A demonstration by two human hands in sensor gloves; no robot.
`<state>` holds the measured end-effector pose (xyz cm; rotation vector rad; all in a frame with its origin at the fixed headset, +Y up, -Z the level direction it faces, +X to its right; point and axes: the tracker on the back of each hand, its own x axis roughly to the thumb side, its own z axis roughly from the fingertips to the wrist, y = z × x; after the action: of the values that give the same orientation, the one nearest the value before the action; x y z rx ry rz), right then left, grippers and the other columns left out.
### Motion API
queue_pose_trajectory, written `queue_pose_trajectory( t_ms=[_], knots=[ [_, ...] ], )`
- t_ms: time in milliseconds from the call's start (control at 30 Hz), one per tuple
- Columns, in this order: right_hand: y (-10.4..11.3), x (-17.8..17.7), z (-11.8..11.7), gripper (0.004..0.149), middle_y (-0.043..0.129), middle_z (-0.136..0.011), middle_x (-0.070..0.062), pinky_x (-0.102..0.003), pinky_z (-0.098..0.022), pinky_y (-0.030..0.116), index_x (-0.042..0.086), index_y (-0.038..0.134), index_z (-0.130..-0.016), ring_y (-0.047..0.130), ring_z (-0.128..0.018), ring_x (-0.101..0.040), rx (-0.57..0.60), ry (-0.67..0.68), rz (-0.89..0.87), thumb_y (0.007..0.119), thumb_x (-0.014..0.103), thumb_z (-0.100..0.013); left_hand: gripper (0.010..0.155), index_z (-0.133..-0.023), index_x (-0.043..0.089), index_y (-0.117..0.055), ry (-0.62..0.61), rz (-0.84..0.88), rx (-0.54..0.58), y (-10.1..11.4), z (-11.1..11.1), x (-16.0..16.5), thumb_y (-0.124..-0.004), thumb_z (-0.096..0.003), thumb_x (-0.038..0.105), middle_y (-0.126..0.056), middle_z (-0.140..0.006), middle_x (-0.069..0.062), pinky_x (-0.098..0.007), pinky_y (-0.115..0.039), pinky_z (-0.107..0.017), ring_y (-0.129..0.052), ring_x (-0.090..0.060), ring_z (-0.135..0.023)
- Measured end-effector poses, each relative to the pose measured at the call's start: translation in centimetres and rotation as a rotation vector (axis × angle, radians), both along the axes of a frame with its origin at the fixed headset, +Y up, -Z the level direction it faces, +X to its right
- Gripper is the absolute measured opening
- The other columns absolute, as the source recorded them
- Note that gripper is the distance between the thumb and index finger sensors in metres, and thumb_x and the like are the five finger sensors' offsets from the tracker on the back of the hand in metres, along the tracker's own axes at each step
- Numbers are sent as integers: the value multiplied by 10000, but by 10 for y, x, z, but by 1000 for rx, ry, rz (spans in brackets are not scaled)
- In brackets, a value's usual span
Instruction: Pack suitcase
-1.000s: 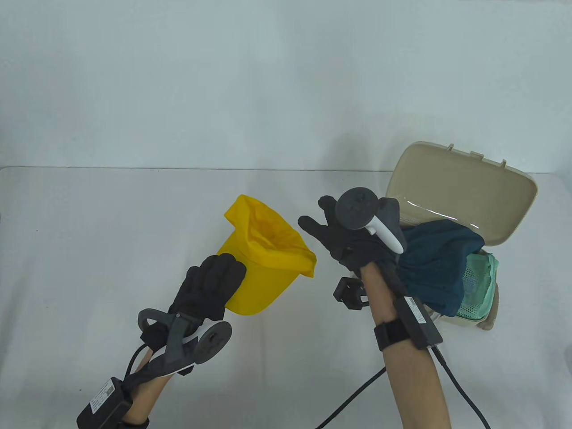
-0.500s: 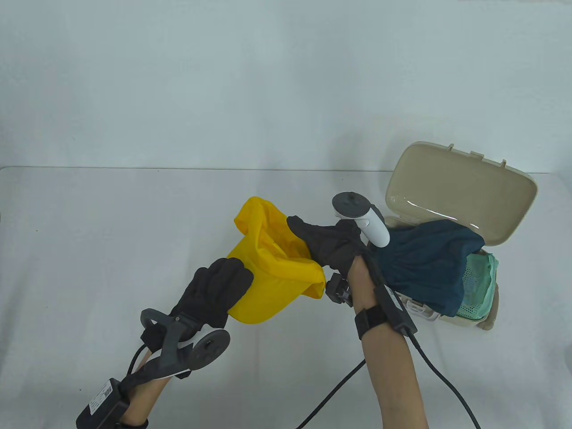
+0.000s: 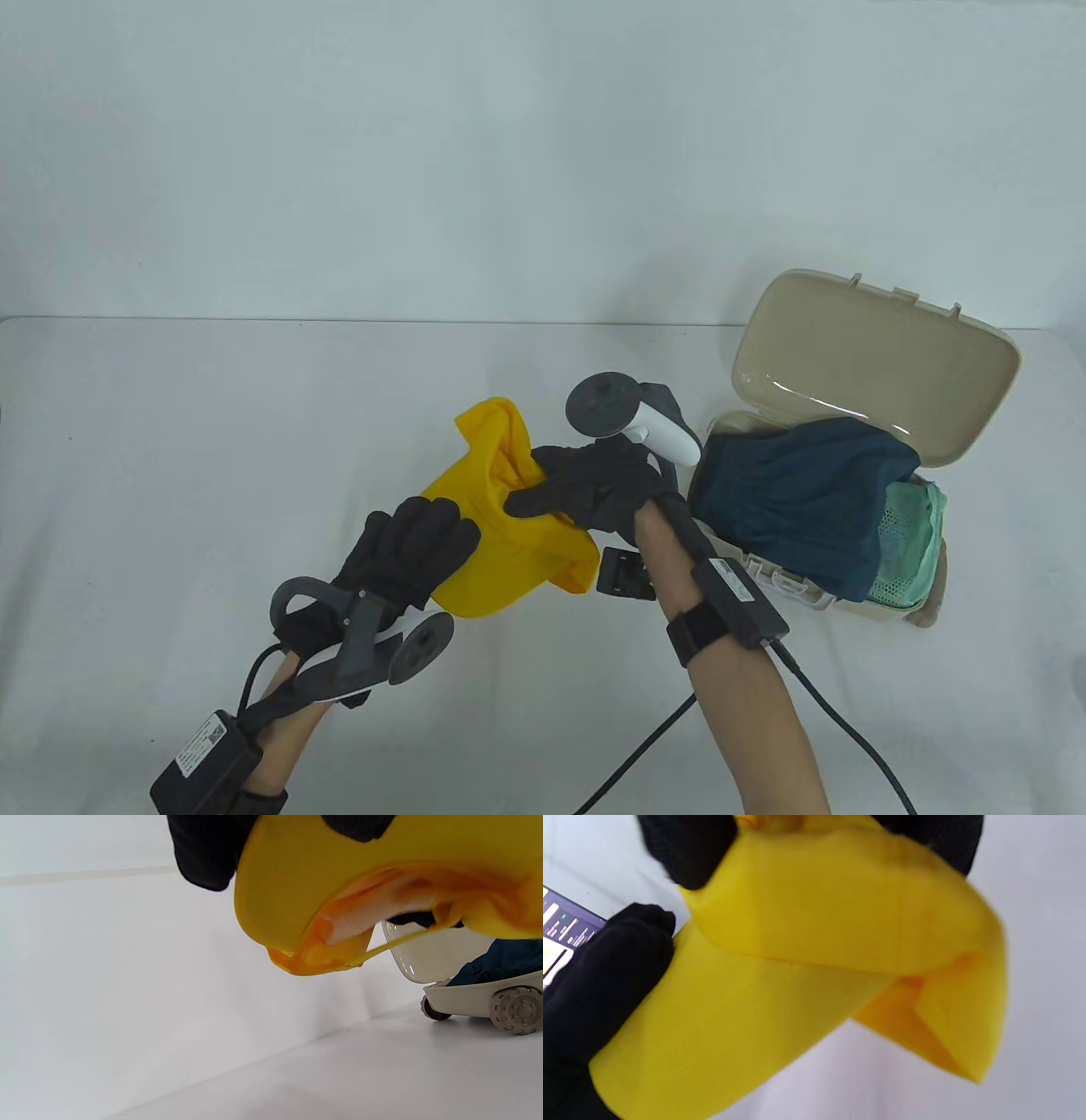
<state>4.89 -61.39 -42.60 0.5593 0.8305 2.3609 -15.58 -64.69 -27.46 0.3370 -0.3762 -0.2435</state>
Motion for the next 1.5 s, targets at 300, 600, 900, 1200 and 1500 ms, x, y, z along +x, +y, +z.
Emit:
queue_pose_trajectory(
  t_ms=[300, 600, 900, 1200, 1500],
  knots=[
    [11, 8, 0, 619, 946, -717, 3, -421, -511, 843, 93, 614, -1015, 994, -568, -166, 114, -136, -39, 794, 383, -499, 944, -1103, 327, -108, 1, 211, -316, 17, -8, -26, -706, -422, 591, -359, -1225, -39, -510, -591, -811, -556, -313, -1143],
    [5, 6, 28, 624, 912, -748, 28, -409, -551, 826, 119, 562, -1030, 973, -613, -144, 256, -288, -176, 762, 405, -513, 901, -1120, 55, -243, 169, 1161, -680, -16, -35, -78, -634, -492, 568, -576, -1113, -200, -511, -736, -675, -785, -421, -962],
    [-4, -13, 55, 648, 898, -764, 48, -394, -561, 827, 124, 535, -1037, 969, -635, -126, 297, -251, -206, 748, 439, -513, 731, -1083, 21, -308, 97, 1598, -918, -44, -42, -83, -648, -553, 392, -788, -933, -3, -334, -872, -594, -999, -199, -778],
    [20, 9, 42, 843, 771, -1001, -131, -491, -587, 776, 62, 419, -1107, 886, -825, -340, 387, -317, -11, 642, 607, -504, 608, -1047, 80, -425, 90, 1724, -892, -43, -44, -101, -653, -552, 350, -833, -857, 52, -300, -893, -571, -1036, -134, -712],
    [7, -1, 48, 981, 610, -1101, -296, -571, -618, 728, -45, 363, -1114, 776, -917, -510, 388, -268, 94, 525, 692, -489, 594, -1054, 111, -387, 112, 1639, -812, -39, -44, -101, -620, -561, 346, -802, -892, 61, -304, -870, -608, -1009, -139, -758]
  ],
)
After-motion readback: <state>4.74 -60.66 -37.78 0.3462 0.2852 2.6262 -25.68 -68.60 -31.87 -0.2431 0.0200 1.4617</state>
